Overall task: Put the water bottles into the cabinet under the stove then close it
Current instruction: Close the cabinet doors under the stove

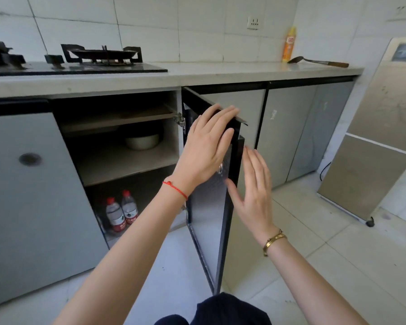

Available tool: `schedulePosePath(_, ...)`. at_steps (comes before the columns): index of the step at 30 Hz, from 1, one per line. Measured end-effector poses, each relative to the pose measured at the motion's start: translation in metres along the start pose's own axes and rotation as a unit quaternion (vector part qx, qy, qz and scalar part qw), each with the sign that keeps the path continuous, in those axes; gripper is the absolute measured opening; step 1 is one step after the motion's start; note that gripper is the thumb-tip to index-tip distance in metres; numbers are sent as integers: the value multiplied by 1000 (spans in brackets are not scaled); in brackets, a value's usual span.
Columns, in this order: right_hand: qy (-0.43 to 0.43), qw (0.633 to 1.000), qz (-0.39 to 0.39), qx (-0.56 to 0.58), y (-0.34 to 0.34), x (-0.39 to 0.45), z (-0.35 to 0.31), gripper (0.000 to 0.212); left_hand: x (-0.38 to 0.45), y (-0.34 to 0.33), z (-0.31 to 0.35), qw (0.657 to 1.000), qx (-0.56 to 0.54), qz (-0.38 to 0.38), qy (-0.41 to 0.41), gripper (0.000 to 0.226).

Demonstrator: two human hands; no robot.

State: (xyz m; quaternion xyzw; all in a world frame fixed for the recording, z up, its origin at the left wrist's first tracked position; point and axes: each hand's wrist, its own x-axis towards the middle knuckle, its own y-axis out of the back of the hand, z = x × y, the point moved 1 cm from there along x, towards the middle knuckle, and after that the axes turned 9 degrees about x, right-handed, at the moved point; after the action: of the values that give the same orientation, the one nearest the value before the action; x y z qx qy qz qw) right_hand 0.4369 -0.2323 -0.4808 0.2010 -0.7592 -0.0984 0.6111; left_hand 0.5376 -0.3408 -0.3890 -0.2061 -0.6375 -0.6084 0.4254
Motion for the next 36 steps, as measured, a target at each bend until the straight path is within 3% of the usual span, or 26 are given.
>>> schedulePosePath(5, 47, 998, -27, 35, -27, -2, -32, 59, -44, 33, -20, 998, 42, 9, 34, 47)
schedulePosePath(17, 102, 970, -165, 149, -98, 24, -117, 55, -151, 71, -72, 968, 84, 66, 227, 57)
schedulePosePath(24, 114, 959, -211, 152, -153, 52, -150, 56, -168, 93, -126, 933, 182, 48, 307, 63)
schedulePosePath(36, 139, 949, -243, 145, -261, 96, -174, 59, -186, 80, -203, 879, 244, -18, 408, 69)
